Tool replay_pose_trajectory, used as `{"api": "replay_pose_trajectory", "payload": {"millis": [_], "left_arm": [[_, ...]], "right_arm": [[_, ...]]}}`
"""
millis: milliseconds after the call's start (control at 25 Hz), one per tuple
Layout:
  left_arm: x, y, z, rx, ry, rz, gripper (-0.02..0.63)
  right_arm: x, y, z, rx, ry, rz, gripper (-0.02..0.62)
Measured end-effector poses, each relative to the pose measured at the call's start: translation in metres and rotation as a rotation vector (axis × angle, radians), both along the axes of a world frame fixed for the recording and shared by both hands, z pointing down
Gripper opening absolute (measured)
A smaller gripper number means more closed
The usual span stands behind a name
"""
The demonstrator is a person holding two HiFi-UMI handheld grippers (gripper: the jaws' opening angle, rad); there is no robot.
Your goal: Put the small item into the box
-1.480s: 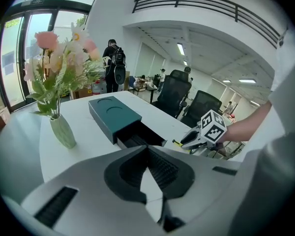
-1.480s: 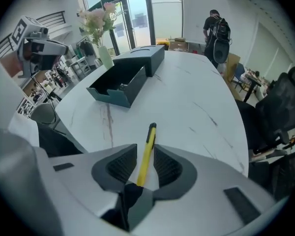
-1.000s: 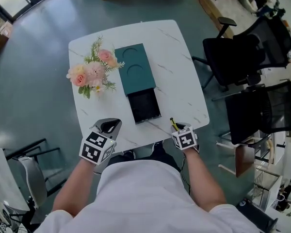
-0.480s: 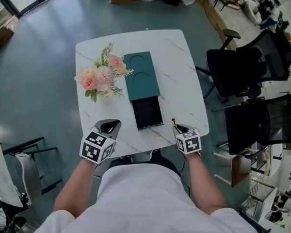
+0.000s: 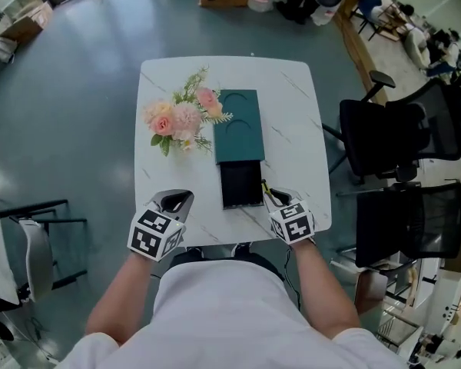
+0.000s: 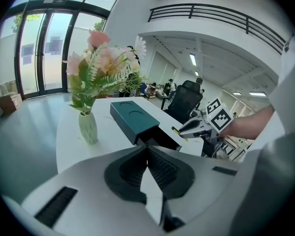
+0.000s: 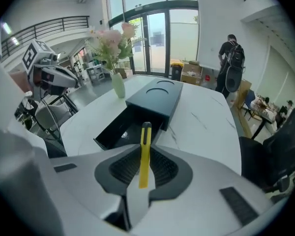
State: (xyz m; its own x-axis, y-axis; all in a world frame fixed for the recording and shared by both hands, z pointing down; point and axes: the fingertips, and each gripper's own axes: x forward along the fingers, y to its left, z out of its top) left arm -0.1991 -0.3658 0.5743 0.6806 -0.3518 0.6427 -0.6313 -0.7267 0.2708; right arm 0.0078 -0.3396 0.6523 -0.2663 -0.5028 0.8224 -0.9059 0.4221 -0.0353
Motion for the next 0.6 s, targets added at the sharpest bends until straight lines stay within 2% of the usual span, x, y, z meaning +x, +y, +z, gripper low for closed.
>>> {"api": "replay_pose_trajectory", "payload": {"millis": [320,600], "left_arm": [[-0.036,0.010,-0.007,0.009,-0.012,-0.114,0.012],[-0.053,0.022,-0.007,0.006,-0.012,-0.182,0.012]], "right_arm": [[-0.056,-0.026,0.002,0.016,0.075,-0.268,0.071],[-0.081,-0.048,0.015,0.042,0.239,-0.499,0.071]]}}
